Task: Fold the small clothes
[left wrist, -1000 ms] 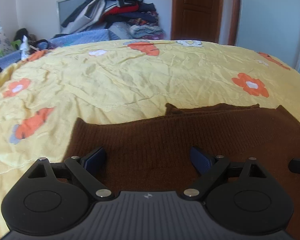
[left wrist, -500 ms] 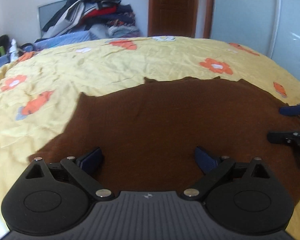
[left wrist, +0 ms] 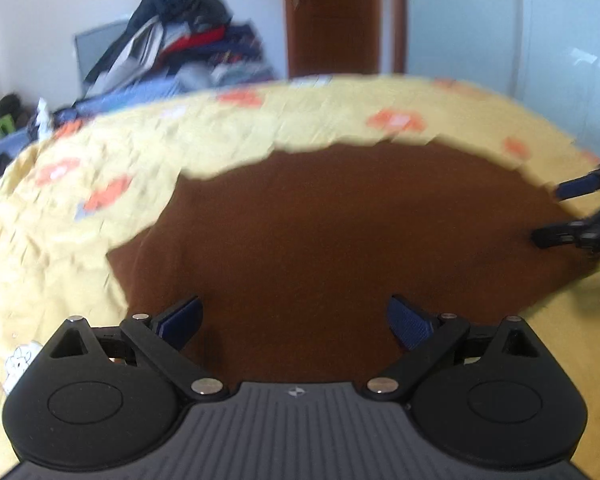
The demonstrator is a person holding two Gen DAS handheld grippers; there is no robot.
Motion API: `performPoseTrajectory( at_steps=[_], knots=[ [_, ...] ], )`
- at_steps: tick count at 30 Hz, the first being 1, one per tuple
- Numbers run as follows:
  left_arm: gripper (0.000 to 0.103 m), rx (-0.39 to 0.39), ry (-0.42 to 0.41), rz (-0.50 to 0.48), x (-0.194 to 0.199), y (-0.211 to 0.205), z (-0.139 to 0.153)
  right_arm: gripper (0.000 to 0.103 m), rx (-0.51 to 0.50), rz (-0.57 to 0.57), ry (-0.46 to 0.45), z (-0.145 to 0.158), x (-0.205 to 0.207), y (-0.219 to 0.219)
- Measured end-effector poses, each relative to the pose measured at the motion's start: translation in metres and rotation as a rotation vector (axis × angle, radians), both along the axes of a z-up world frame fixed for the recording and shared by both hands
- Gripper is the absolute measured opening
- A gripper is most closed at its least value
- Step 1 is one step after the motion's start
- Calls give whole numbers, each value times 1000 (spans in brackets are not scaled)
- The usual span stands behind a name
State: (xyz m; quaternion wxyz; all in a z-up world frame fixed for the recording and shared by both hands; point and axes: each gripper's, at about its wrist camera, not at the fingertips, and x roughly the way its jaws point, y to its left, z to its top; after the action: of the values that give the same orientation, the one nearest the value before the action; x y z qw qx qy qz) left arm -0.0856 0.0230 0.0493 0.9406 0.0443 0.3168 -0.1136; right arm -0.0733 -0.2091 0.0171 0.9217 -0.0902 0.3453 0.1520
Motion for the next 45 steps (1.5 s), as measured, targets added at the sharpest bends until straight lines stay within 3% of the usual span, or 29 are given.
performPoseTrajectory(
  at_steps=[2, 5, 7, 9, 10, 12, 14, 18, 20, 24, 25, 26, 27, 28, 29, 30, 35, 37, 38, 39, 41, 42, 43, 44, 45],
  knots=[
    [100, -42, -20, -52, -8, -12, 3, 103, 45, 11, -30, 16, -11, 6],
    [100, 70, 73, -94, 0, -36, -25, 103, 111, 103, -39, 16, -24, 26],
    [103, 51, 34, -101, -3, -28, -35, 103, 22, 155, 45, -8, -21, 42],
    [102, 51, 69, -62, -6, -18, -24, 103, -42, 222, -32, -21, -37, 42],
    [102, 24, 66, -45, -10, -10, -16, 103, -22, 205, 9, -17, -37, 36],
    [102, -69, 27, 19, -27, 13, -2, 103, -8, 162, 48, -4, -43, 24],
    [102, -214, 52, 130, -36, 43, 4, 103, 81, 94, 35, 10, -55, -2],
    [102, -652, 176, 431, -55, 109, -22, 103, 391, -158, 133, 16, -64, -77],
    [103, -840, 166, 513, -65, 127, -36, 103, 534, -254, 234, 3, -62, -106],
    [102, -989, 202, 523, -35, 132, -43, 103, 673, -269, 269, -9, -48, -117],
    [102, -978, 200, 521, -26, 131, -42, 101, 700, -255, 274, -11, -41, -115],
    [101, -945, 201, 517, -17, 128, -39, 87, 717, -236, 268, -14, -35, -111],
    [82, -902, 212, 509, -8, 124, -36, 72, 716, -221, 258, -17, -29, -108],
    [19, -851, 246, 503, -2, 119, -35, 23, 694, -216, 269, -18, -24, -104],
    [10, -812, 319, 489, 7, 119, -37, 18, 654, -219, 307, -20, -16, -101],
    [9, -811, 345, 491, -3, 120, -42, 18, 637, -205, 308, -19, -13, -100],
    [9, -708, 303, 492, -32, 140, -41, 8, 527, -128, 281, 3, -39, -104],
    [9, -753, 292, 481, -37, 149, -52, 6, 438, -159, 292, -6, -48, -110],
    [9, -760, 299, 482, -37, 150, -50, 7, 477, -155, 280, -8, -51, -115],
    [9, -761, 300, 486, -37, 151, -47, 11, 515, -170, 284, -11, -51, -120],
    [12, -760, 262, 496, -42, 150, -33, 54, 551, -203, 263, -6, -52, -124],
    [14, -735, 226, 488, -47, 146, -21, 64, 542, -221, 219, 1, -54, -123],
    [27, -696, 184, 480, -48, 141, -10, 78, 534, -232, 169, 9, -54, -119],
    [40, -647, 137, 476, -46, 133, 2, 80, 531, -230, 133, 15, -52, -116],
    [77, -604, 85, 468, -42, 123, 13, 79, 527, -212, 110, 21, -46, -109]
  ],
)
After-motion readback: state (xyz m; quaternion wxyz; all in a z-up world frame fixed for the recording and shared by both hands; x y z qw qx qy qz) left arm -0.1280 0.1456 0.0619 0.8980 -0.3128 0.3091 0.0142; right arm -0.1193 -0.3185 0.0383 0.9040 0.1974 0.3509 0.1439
